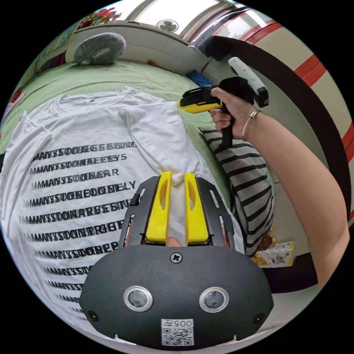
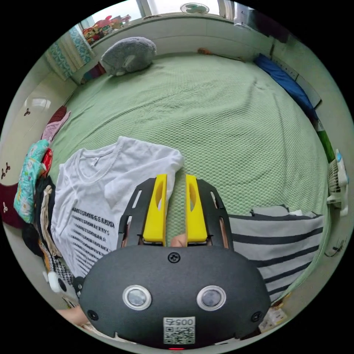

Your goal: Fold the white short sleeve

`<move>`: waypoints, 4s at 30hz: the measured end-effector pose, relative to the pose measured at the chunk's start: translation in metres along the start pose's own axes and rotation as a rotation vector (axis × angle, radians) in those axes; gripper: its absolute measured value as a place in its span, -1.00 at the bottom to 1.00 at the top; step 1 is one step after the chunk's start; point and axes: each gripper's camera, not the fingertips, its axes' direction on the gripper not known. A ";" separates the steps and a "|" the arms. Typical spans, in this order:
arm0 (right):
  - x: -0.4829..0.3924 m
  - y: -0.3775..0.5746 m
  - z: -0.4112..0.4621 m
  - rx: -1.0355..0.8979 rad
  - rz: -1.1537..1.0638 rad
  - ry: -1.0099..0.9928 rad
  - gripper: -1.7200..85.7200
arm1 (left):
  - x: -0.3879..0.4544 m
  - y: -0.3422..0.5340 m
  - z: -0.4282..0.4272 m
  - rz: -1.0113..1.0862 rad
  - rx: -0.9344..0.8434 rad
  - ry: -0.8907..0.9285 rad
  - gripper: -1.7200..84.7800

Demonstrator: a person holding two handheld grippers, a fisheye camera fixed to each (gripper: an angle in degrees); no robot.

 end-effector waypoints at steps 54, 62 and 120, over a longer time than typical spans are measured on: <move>-0.271 0.313 -0.103 -0.017 -0.328 0.244 -0.99 | -0.112 0.118 -0.308 -0.205 0.081 -0.507 -0.79; -0.271 0.345 -0.117 -0.027 -0.251 0.228 -0.99 | -0.116 0.125 -0.319 -0.240 -0.015 -0.522 -0.80; -0.346 0.686 -0.381 0.018 -0.036 0.085 -0.99 | 0.146 0.300 -0.506 -0.075 -0.142 -0.377 -0.96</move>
